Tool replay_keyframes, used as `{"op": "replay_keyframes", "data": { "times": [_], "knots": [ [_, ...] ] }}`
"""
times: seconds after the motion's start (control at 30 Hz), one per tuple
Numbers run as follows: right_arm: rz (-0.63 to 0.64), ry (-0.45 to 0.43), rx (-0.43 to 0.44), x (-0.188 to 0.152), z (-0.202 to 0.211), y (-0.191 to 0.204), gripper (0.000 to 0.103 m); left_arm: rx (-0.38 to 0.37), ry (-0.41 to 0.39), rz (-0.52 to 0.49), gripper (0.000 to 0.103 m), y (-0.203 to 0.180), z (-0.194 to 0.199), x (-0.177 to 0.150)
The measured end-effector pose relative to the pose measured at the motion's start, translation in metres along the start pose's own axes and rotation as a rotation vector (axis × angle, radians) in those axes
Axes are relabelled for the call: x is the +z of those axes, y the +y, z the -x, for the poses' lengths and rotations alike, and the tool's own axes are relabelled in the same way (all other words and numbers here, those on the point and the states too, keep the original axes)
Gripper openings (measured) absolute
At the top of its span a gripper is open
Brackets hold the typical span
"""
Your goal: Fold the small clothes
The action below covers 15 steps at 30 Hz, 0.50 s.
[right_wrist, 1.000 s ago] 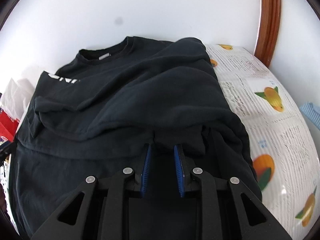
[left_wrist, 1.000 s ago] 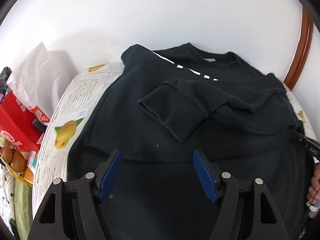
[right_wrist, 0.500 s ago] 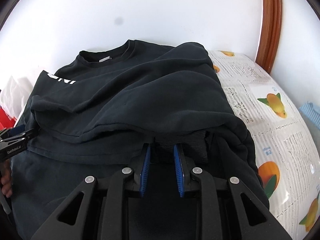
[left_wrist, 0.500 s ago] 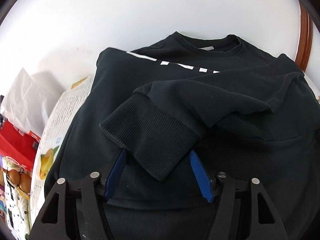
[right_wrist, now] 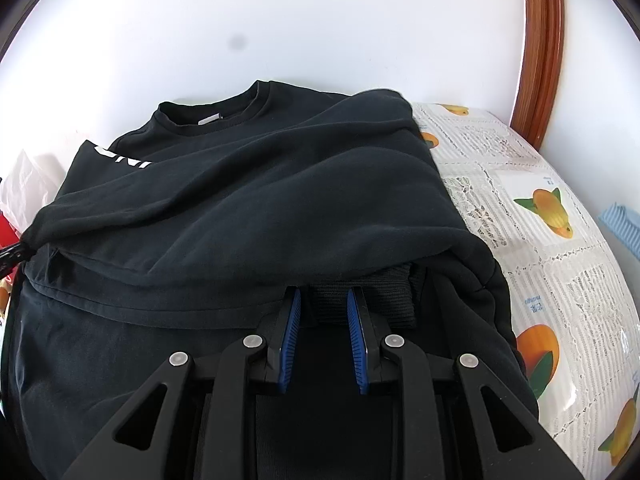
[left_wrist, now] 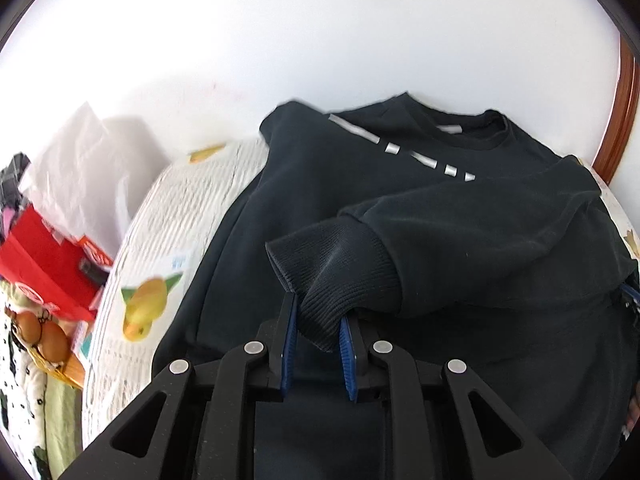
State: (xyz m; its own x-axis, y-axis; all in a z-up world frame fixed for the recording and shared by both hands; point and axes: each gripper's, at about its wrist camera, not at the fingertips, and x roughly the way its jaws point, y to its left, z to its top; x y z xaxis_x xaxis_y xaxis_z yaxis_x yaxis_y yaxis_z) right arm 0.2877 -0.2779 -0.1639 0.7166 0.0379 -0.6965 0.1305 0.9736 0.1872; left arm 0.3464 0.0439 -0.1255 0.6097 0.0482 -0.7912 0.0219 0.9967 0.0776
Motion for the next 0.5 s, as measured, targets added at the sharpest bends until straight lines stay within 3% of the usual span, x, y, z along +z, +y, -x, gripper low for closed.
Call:
{"op": "replay_keyframes", "data": {
  "times": [0.17,0.23,0.27,0.5],
  "knots": [
    [-0.005,-0.002,0.004,0.000,0.001,-0.001,0.023,-0.094,0.076,0.081,0.030,0.015,-0.008,-0.017],
    [-0.006,-0.002,0.005,0.000,0.001,-0.002,0.023,-0.127,0.065,0.126,0.048,0.024,-0.003,-0.023],
    [-0.004,-0.002,0.003,0.000,0.001,-0.001,0.023,-0.133,0.052,0.137,0.052,0.027,0.000,-0.024],
    [0.006,-0.005,-0.011,0.000,0.001,0.003,0.023,-0.157,-0.011,0.157,0.054,0.030,0.006,-0.008]
  ]
}}
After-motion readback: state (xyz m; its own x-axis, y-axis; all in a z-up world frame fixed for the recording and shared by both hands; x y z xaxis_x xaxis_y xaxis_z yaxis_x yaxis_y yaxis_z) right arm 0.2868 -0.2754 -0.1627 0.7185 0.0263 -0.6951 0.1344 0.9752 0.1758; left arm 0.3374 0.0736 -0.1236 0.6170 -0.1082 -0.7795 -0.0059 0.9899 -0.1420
